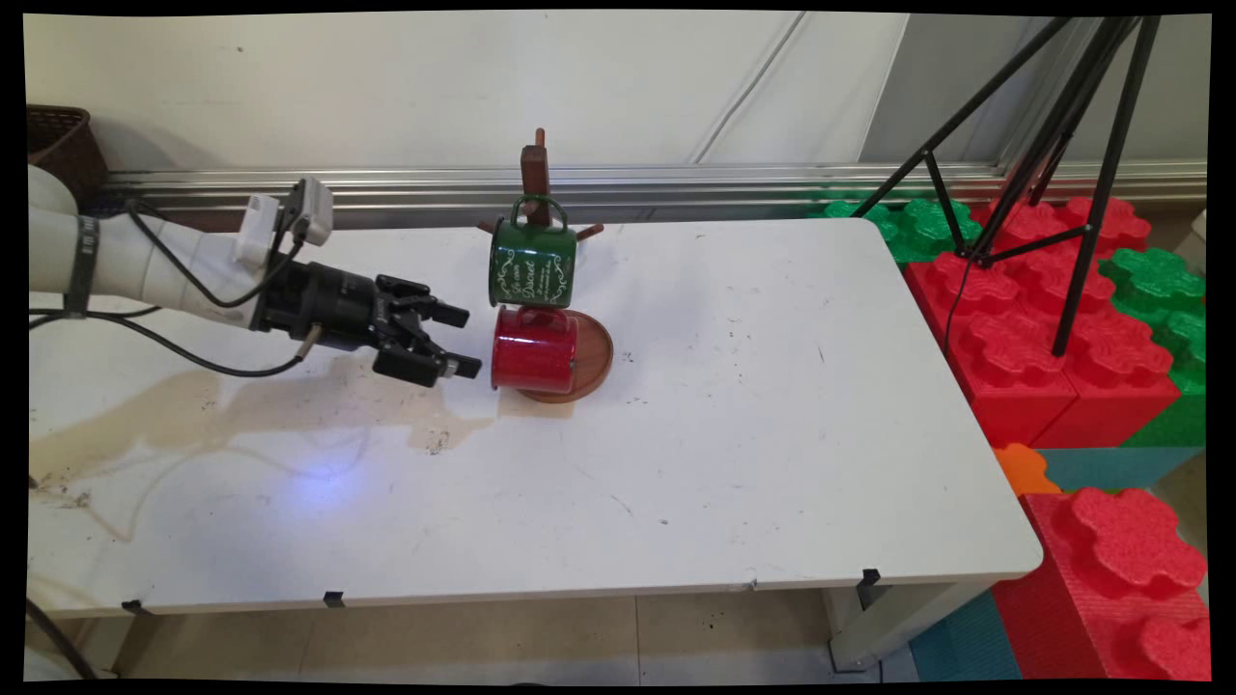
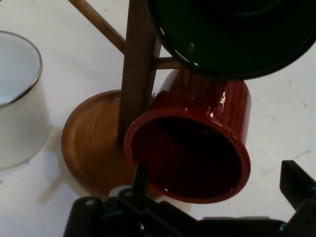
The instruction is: Pick up the red mug from the rack
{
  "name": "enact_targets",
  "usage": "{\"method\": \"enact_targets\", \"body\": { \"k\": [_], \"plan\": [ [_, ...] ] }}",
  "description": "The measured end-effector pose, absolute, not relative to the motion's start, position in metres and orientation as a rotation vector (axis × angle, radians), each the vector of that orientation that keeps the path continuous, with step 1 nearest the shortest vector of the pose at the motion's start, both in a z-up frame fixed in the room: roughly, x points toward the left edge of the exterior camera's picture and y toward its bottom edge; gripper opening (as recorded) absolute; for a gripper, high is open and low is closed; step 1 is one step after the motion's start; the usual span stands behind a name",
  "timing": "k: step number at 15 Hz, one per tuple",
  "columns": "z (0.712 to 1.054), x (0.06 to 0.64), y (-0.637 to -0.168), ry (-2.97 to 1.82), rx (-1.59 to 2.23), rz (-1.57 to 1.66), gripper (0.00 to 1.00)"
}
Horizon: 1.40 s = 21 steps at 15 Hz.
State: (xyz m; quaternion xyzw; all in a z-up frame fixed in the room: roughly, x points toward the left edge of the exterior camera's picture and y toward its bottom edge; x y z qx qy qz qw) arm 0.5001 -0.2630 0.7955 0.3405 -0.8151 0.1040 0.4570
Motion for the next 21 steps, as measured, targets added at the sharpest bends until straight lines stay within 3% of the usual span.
{"method": "enact_targets", "body": {
  "k": [21],
  "plan": [
    [0.764,0.473,-0.268,-1.914,0.908,0.202,1.00]
  ]
}}
